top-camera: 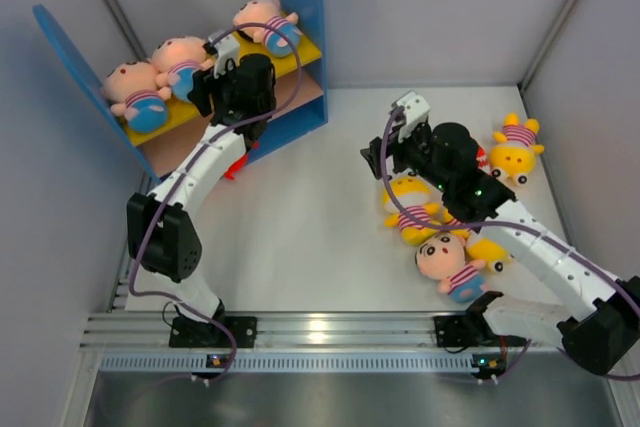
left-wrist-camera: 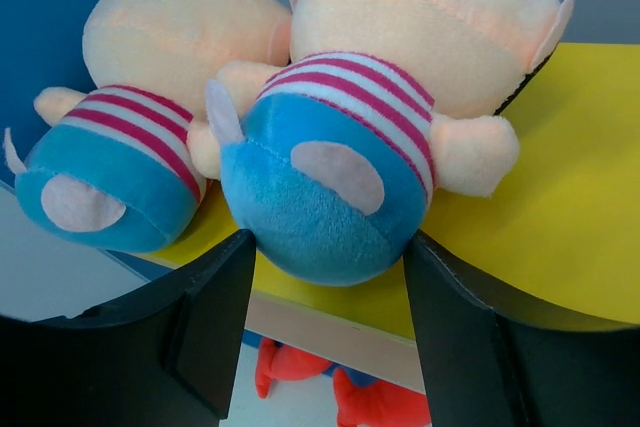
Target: Place and organize the stuffed toys onto the shelf
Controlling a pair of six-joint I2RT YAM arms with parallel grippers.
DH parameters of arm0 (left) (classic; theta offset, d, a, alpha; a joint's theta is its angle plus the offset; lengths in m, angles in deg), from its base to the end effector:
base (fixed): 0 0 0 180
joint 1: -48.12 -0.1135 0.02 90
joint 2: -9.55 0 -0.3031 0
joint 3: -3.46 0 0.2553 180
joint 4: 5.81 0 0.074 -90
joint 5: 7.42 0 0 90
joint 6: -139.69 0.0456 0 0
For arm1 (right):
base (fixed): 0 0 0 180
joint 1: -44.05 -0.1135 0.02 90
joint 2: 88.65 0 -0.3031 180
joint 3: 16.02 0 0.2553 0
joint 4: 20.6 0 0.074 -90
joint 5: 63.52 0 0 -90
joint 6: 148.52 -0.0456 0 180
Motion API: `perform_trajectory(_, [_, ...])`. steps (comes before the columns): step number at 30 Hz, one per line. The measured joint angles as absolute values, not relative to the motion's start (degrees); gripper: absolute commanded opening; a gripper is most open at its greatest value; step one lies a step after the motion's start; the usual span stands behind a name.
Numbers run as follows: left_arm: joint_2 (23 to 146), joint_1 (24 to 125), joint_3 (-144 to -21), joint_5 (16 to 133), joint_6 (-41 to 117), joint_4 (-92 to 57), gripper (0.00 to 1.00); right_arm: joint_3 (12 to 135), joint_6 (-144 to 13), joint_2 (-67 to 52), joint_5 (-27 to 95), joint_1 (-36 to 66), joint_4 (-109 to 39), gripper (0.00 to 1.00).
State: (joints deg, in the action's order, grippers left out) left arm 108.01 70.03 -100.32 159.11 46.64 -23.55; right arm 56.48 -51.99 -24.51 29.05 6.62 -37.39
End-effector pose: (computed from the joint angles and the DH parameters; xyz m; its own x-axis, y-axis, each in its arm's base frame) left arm 0.3890 -0.1087 0.4188 -0.1570 0.0498 -0.9863 -0.8037 0.5740 0.1569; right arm 0.2041 0.1588 0.4058 -0.0426 -0.1757 -0.9835 -0.6515 0.7512 -0.1060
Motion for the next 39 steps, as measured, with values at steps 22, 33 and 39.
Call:
perform_trajectory(22, [97.34, 71.76, -95.75, 148.92, 58.05, -23.98, 0.99, 55.76, -92.6, -26.08, 12.48, 30.32, -93.98, 0.88])
perform_trajectory(33, [88.79, 77.05, -92.87, 141.73, 63.18, -27.09, 0.99, 37.47, -102.77, -37.8, 22.32, 27.48, -93.93, 0.76])
perform_trajectory(39, [83.15, 77.58, -92.83, 126.7, 63.03, -38.91, 0.96, 34.84, -102.48, -32.73, 26.52, 26.69, -87.57, 0.0])
